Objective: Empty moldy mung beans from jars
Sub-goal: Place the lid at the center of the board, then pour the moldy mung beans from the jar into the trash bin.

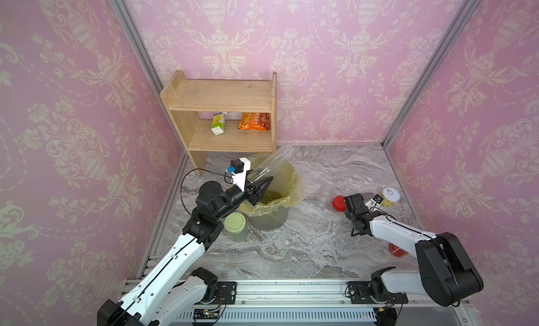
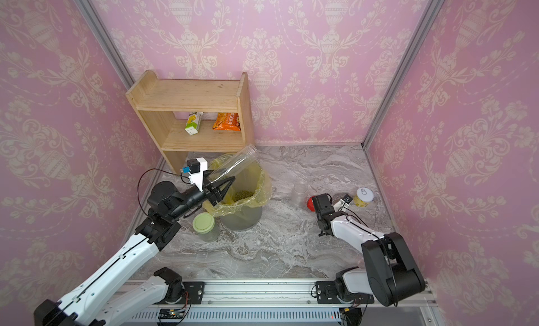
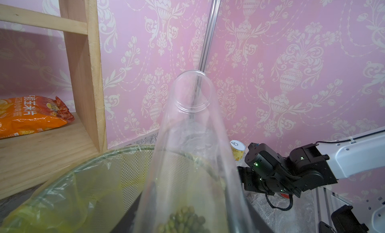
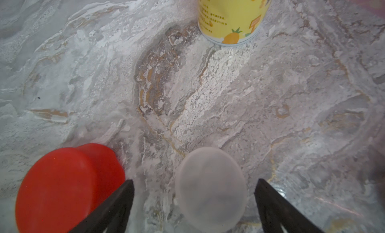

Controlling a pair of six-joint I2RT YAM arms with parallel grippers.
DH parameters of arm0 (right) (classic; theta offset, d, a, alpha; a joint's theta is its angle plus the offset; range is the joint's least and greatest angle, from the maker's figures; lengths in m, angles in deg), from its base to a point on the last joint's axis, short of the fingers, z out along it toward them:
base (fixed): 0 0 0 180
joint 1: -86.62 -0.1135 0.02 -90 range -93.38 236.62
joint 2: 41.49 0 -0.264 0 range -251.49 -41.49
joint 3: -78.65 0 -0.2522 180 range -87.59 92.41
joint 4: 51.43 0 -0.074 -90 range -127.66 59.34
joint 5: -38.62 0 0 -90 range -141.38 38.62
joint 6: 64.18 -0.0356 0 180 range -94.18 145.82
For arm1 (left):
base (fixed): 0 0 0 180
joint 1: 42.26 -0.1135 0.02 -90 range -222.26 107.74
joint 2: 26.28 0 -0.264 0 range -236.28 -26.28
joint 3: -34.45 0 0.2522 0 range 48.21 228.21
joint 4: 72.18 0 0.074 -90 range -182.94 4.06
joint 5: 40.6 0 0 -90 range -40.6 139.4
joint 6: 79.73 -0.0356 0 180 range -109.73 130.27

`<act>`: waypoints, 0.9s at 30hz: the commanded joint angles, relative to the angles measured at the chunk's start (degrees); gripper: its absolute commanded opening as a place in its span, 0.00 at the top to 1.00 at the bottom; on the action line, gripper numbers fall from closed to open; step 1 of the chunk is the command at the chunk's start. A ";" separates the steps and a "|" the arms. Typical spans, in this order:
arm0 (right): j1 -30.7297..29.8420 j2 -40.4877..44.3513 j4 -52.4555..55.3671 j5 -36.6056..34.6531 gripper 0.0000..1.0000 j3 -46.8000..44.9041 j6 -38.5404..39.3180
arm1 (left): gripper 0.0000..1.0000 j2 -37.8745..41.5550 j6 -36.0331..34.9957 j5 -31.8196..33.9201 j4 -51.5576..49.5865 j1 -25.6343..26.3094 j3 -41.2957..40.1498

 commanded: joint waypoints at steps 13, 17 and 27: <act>-1.03 8.80 6.83 3.17 0.00 7.32 7.67 | 0.72 0.69 -1.11 0.65 -17.46 -0.34 7.94; -1.48 11.02 11.71 7.99 0.00 12.31 12.33 | 0.71 2.09 -3.10 -0.53 -27.44 -0.16 11.16; -2.55 17.06 17.23 16.09 0.00 15.04 17.30 | 0.72 2.42 -8.93 7.37 -55.57 -0.16 24.29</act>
